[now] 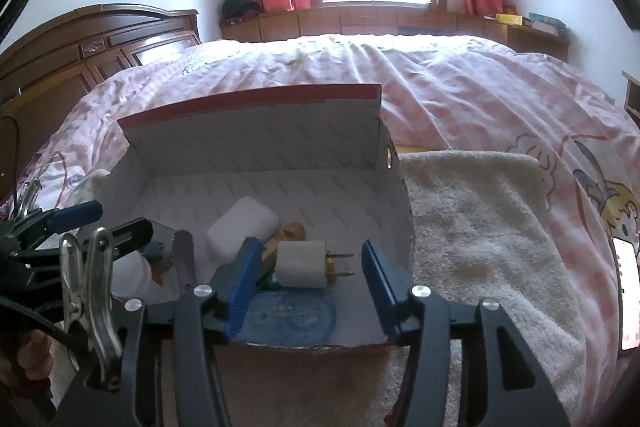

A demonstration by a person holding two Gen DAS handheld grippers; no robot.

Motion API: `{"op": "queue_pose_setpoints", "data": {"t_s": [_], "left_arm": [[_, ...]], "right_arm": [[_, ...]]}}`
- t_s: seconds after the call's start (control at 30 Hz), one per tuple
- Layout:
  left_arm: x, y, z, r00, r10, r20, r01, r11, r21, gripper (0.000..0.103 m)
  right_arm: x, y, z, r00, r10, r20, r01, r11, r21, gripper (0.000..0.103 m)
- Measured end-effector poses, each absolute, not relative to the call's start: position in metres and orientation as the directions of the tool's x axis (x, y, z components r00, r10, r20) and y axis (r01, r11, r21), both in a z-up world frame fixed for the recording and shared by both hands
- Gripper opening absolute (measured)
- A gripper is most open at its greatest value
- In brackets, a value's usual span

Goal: Organize rigid objects
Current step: 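Carry the white plug into the box and open the right tool, then grasp the round wooden disc with the left tool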

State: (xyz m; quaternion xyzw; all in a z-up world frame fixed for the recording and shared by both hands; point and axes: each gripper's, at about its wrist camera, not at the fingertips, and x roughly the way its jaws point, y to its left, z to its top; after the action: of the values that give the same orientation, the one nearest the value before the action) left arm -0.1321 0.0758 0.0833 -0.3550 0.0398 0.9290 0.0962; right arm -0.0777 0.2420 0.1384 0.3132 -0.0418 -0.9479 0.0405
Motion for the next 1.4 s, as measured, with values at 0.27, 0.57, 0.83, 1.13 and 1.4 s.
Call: {"op": "queue_pose_setpoints", "data": {"t_s": [0.27,0.57,0.83,1.13,1.4], "left_arm": [[-0.114,0.067,0.091,-0.734,0.160,-0.660,-0.208,-0.978,-0.005,0.079],[-0.089,0.051,0.095,-0.734,0.161,-0.660,-0.199,-0.980,-0.019,0.079],[-0.068,0.035,0.088,-0.723,0.148,-0.675,-0.179,-0.984,-0.024,0.079],[-0.046,0.016,0.082,-0.712,0.136,-0.689,-0.155,-0.987,-0.035,0.079],[-0.028,0.000,0.071,-0.694,0.127,-0.708,-0.145,-0.989,-0.035,0.079]], "right_arm": [[-0.063,0.235,0.146,-0.809,-0.110,-0.577,0.061,-0.993,0.104,0.060],[-0.040,0.225,0.148,-0.806,-0.126,-0.578,0.077,-0.991,0.108,0.062],[-0.017,0.218,0.145,-0.801,-0.135,-0.583,0.083,-0.990,0.116,0.065],[0.004,0.213,0.135,-0.787,-0.150,-0.599,0.087,-0.987,0.133,0.066],[0.020,0.206,0.112,-0.744,-0.158,-0.650,0.089,-0.986,0.139,0.066]]}}
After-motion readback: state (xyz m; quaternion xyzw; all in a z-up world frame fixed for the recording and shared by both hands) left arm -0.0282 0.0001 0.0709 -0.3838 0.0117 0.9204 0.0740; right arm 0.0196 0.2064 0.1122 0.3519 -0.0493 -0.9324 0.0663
